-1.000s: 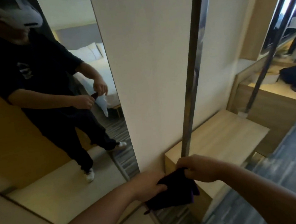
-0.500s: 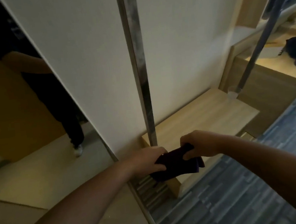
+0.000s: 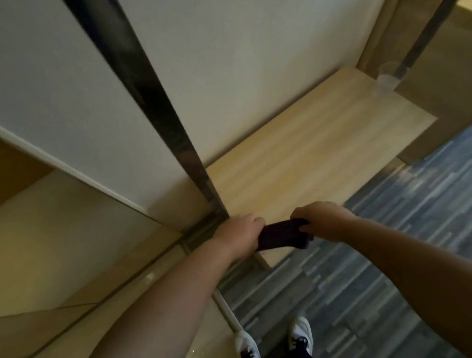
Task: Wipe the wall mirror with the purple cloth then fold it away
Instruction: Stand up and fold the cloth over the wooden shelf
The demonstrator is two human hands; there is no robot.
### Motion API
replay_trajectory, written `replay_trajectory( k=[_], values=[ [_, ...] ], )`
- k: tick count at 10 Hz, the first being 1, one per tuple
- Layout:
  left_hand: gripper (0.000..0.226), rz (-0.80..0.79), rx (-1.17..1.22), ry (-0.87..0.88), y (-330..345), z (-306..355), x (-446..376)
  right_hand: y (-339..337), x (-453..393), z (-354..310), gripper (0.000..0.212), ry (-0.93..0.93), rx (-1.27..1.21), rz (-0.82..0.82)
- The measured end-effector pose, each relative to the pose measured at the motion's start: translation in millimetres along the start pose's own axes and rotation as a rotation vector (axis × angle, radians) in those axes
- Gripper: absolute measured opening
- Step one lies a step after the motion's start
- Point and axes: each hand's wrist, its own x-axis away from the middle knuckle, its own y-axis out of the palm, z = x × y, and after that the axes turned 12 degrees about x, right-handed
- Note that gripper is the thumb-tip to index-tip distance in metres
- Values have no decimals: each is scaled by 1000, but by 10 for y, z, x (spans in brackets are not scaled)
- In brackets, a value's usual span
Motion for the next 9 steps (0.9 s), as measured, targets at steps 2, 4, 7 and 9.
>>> replay_trajectory(
  k=[2,4,7,9],
  values=[
    [10,394,-236,49,352,-470,-857,404,-771,377,19,58,226,584],
    [15,278,-221,-4,1281,-817,-1162,1381,-1169,336,32,-73,255,354],
    [78,-81,-172,-137,1741,-841,-747,1929,-930,172,82,57,325,-35],
    [70,-108,-10,-225,1306,-583,-517,1389,-759,3,74,65,179,-101]
  ],
)
